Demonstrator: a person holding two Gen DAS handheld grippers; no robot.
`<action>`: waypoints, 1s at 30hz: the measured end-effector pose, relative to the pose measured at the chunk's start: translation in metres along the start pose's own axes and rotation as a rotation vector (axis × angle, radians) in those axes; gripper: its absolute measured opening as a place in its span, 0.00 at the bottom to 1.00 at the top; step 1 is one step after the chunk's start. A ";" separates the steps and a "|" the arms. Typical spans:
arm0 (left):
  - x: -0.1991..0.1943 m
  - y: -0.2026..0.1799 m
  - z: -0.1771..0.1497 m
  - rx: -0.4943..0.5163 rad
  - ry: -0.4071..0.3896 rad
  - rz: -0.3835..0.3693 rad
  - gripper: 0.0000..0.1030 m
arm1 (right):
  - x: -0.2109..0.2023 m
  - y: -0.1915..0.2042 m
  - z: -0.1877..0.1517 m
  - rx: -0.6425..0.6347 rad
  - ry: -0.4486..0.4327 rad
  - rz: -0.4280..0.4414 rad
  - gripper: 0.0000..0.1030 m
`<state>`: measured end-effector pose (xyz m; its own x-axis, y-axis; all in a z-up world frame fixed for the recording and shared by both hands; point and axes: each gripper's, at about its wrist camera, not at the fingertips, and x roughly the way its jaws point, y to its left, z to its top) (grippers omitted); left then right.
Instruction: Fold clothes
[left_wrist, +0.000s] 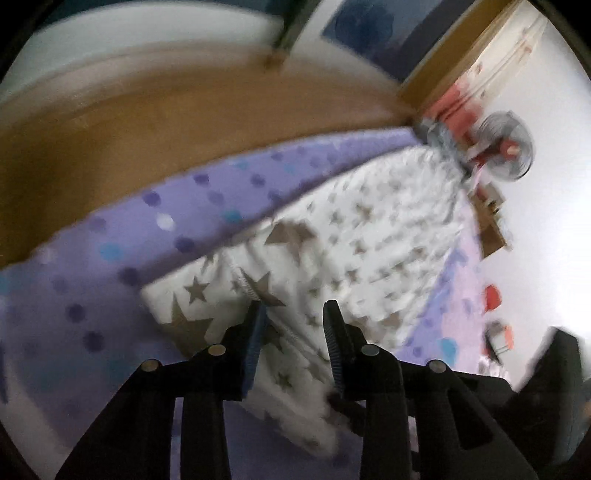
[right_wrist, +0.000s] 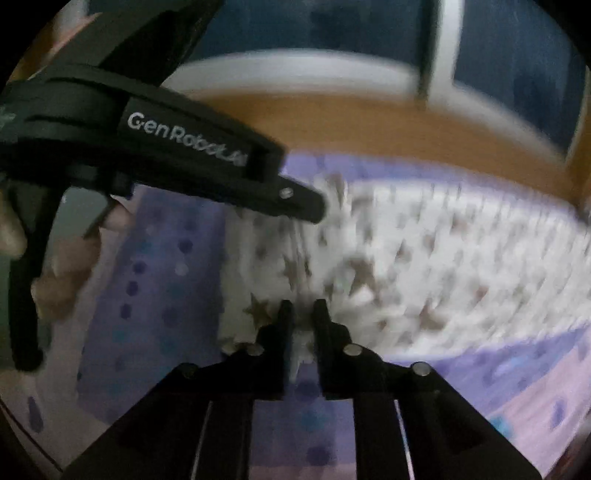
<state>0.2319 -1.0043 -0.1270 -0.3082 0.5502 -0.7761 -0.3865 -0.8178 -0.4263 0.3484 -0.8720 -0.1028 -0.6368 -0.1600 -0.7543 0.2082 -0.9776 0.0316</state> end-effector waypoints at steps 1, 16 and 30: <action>0.000 0.000 0.000 0.002 -0.003 0.001 0.32 | 0.002 -0.005 -0.002 0.037 0.005 0.016 0.12; -0.042 0.061 -0.026 -0.251 -0.091 -0.007 0.47 | -0.021 0.043 -0.006 -0.230 -0.067 -0.089 0.61; -0.020 0.048 -0.011 -0.228 -0.034 0.057 0.18 | 0.022 0.031 0.012 -0.174 0.020 -0.094 0.17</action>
<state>0.2292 -1.0563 -0.1371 -0.3542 0.5040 -0.7878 -0.1628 -0.8627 -0.4787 0.3323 -0.9073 -0.1106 -0.6453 -0.0644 -0.7612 0.2742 -0.9495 -0.1522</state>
